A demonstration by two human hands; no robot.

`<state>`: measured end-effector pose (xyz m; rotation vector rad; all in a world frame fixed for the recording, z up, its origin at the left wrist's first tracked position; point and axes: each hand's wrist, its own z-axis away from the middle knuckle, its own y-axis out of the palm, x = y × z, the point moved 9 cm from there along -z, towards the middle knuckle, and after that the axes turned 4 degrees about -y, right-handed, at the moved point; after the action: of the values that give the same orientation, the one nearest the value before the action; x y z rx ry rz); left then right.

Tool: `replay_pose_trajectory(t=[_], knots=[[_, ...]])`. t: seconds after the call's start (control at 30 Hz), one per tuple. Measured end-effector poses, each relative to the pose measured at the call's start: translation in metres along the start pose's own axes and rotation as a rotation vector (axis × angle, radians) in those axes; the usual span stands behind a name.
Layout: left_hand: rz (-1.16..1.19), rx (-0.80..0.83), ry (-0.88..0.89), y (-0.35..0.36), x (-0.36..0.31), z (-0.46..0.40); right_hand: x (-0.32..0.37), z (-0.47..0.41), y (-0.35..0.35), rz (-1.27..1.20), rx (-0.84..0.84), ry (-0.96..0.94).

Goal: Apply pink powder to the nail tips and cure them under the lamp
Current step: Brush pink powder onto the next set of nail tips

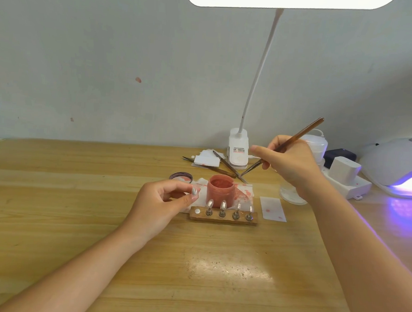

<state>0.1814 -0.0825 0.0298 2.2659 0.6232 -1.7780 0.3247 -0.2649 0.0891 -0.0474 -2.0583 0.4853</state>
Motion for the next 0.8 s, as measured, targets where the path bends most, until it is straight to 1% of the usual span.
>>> replay_pose_trajectory(t=[0.1,0.2,0.27,0.4,0.5,0.57,0.63,0.8], knots=[[-0.040,0.002,0.005,-0.001,0.002,-0.001,0.015,0.004,-0.006,-0.075,-0.059,-0.037],[-0.058,0.013,0.022,0.001,0.001,-0.001,0.031,0.013,-0.002,-0.202,-0.084,-0.055],[-0.056,0.020,0.012,0.002,0.003,-0.001,0.038,0.025,0.008,-0.293,-0.060,-0.073],[-0.010,0.021,-0.018,0.002,0.007,-0.001,0.046,0.055,0.034,-0.374,0.052,-0.160],[-0.038,0.026,-0.008,0.003,0.007,-0.001,0.046,0.074,0.032,-0.470,0.003,-0.227],[-0.069,0.032,0.018,0.005,0.005,-0.002,0.046,0.085,0.030,-0.449,-0.031,-0.285],[-0.108,0.033,0.058,0.005,0.001,-0.002,0.048,0.093,0.034,-0.361,-0.009,-0.343],[-0.167,0.003,0.100,0.002,-0.002,-0.002,0.043,0.100,0.040,-0.270,0.014,-0.346]])
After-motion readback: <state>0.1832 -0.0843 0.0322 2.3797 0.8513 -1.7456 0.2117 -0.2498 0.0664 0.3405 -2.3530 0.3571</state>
